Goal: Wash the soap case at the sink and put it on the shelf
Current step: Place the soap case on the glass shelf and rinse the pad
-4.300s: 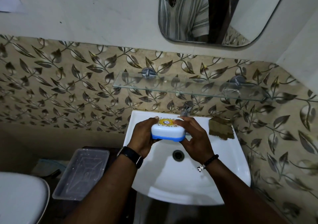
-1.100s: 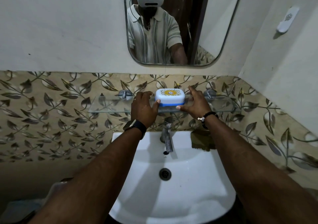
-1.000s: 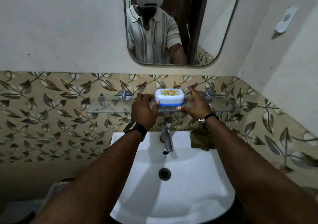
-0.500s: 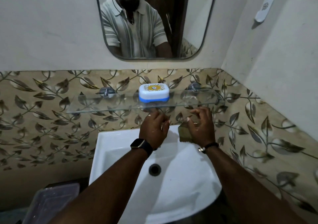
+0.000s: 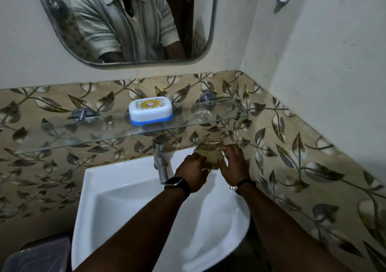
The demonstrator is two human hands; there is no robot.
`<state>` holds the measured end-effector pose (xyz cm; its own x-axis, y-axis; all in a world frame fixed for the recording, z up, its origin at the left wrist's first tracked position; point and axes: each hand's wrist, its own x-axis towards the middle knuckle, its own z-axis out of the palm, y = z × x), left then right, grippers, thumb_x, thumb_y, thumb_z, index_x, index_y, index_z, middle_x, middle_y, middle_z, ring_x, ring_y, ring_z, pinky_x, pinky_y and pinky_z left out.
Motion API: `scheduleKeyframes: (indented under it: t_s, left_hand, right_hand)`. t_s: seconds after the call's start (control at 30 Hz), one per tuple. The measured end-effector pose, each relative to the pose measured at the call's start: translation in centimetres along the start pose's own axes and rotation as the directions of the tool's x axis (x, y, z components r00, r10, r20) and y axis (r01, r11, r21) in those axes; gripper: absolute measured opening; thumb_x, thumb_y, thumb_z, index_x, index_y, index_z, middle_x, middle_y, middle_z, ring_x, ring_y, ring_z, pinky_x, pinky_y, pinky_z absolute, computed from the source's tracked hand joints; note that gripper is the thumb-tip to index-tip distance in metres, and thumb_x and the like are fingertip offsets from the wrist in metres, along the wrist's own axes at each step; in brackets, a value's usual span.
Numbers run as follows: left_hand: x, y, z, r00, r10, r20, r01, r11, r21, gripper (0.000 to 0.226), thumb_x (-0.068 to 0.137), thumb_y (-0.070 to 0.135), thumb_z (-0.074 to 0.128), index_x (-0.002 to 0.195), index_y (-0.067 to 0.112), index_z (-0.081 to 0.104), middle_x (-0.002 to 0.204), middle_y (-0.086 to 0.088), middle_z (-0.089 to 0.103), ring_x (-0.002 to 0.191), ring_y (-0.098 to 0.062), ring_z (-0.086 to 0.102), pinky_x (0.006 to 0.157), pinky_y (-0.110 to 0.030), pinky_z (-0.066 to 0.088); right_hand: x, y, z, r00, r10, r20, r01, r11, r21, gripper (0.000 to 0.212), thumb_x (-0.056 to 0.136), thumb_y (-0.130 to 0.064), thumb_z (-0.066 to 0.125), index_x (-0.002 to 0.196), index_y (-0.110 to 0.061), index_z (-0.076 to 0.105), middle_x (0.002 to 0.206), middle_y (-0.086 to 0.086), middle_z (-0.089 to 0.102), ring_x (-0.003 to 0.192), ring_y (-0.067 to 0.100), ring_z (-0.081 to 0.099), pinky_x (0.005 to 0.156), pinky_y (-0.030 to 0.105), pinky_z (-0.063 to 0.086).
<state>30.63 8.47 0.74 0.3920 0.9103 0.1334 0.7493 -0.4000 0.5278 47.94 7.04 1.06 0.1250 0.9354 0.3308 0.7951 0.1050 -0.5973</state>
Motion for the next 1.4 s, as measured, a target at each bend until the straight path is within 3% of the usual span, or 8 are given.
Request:
scheduleKeyframes:
  t_s: [0.33, 0.53, 0.7, 0.87, 1.0, 1.1, 1.23, 1.4]
  left_hand:
    - [4.8, -2.7, 4.4, 0.975, -0.218, 0.036, 0.212, 0.970, 0.119, 0.028, 0.089, 0.015, 0.051, 0.114, 0.014, 0.062, 0.122, -0.013, 0.058, 0.108, -0.036, 0.052, 0.089, -0.042, 0.046]
    - [7.4, -3.2, 5.8, 0.901, -0.434, 0.023, 0.429, 0.897, 0.105, 0.040, 0.080, 0.033, 0.067, 0.115, 0.015, 0.060, 0.120, -0.013, 0.055, 0.110, -0.038, 0.048, 0.087, -0.044, 0.047]
    - [9.1, -2.4, 6.0, 0.848, -0.522, 0.090, 0.516, 0.853, 0.080, 0.045, 0.080, 0.040, 0.068, 0.114, 0.011, 0.063, 0.121, -0.016, 0.063, 0.116, -0.039, 0.054, 0.095, -0.041, 0.045]
    - [9.1, -1.7, 5.8, 0.825, -0.550, 0.130, 0.555, 0.743, -0.374, 0.033, 0.078, 0.041, 0.056, 0.095, 0.015, 0.066, 0.094, -0.008, 0.076, 0.094, -0.029, 0.070, 0.082, -0.037, 0.057]
    - [7.9, -0.7, 6.0, 0.860, -0.503, 0.089, 0.414, 0.584, -0.698, 0.022, 0.076, 0.036, 0.065, 0.081, 0.015, 0.061, 0.070, -0.007, 0.071, 0.069, -0.030, 0.069, 0.067, -0.042, 0.059]
    - [7.3, 0.4, 5.1, 0.886, -0.455, 0.089, 0.320, 0.460, -0.828, 0.010, 0.079, 0.020, 0.066, 0.075, 0.014, 0.060, 0.060, -0.006, 0.064, 0.055, -0.025, 0.059, 0.050, -0.033, 0.049]
    - [6.5, 1.6, 3.1, 0.884, -0.444, 0.144, 0.296, 0.295, -0.908, 0.008, 0.089, 0.006, 0.061, 0.087, 0.013, 0.065, 0.073, -0.011, 0.067, 0.061, -0.025, 0.058, 0.052, -0.030, 0.045]
    - [4.3, 2.4, 0.3, 0.871, -0.472, 0.133, 0.280, 0.257, -0.925, 0.018, 0.088, -0.003, 0.055, 0.096, 0.013, 0.060, 0.076, -0.008, 0.064, 0.058, -0.022, 0.055, 0.043, -0.023, 0.041]
  right_hand:
    - [2.1, 4.7, 4.3, 0.930, 0.048, 0.364, 0.065, 0.955, -0.291, 0.065, 0.094, -0.020, 0.054, 0.154, -0.016, 0.032, 0.159, 0.009, 0.034, 0.146, 0.028, 0.031, 0.121, 0.036, 0.024]
    - [2.6, 6.7, 6.9, 0.833, 0.106, 0.543, 0.169, 0.886, -0.431, 0.070, 0.100, -0.039, 0.050, 0.158, -0.025, 0.014, 0.168, 0.000, 0.002, 0.155, 0.020, 0.002, 0.125, 0.043, 0.006]
    - [2.2, 7.4, 7.8, 0.846, 0.108, 0.521, 0.165, 0.878, -0.449, 0.069, 0.101, -0.029, 0.050, 0.158, -0.027, 0.012, 0.168, -0.002, 0.000, 0.155, 0.021, 0.001, 0.125, 0.045, 0.004]
    - [2.4, 7.7, 8.1, 0.914, 0.025, 0.406, 0.090, 0.961, -0.262, 0.059, 0.092, -0.016, 0.053, 0.149, -0.022, 0.040, 0.157, 0.004, 0.038, 0.143, 0.027, 0.035, 0.120, 0.041, 0.027]
    - [3.0, 7.2, 7.2, 0.973, 0.175, 0.148, -0.191, 0.976, 0.106, 0.046, 0.095, -0.022, 0.043, 0.134, -0.005, 0.059, 0.137, 0.019, 0.059, 0.127, 0.037, 0.053, 0.111, 0.043, 0.040]
    - [3.7, 6.3, 6.3, 0.912, 0.381, 0.151, -0.409, 0.822, 0.397, 0.037, 0.103, -0.018, 0.048, 0.137, -0.004, 0.054, 0.136, 0.019, 0.059, 0.128, 0.037, 0.054, 0.109, 0.045, 0.042]
    - [4.1, 4.7, 4.6, 0.786, 0.528, 0.321, -0.596, 0.511, 0.620, 0.040, 0.102, -0.041, 0.048, 0.121, -0.011, 0.067, 0.127, 0.016, 0.067, 0.116, 0.033, 0.063, 0.102, 0.048, 0.050]
    - [2.2, 2.9, 2.2, 0.805, 0.445, 0.393, -0.539, 0.269, 0.798, 0.027, 0.097, -0.021, 0.062, 0.117, -0.006, 0.071, 0.117, 0.012, 0.073, 0.103, 0.028, 0.072, 0.084, 0.040, 0.061]
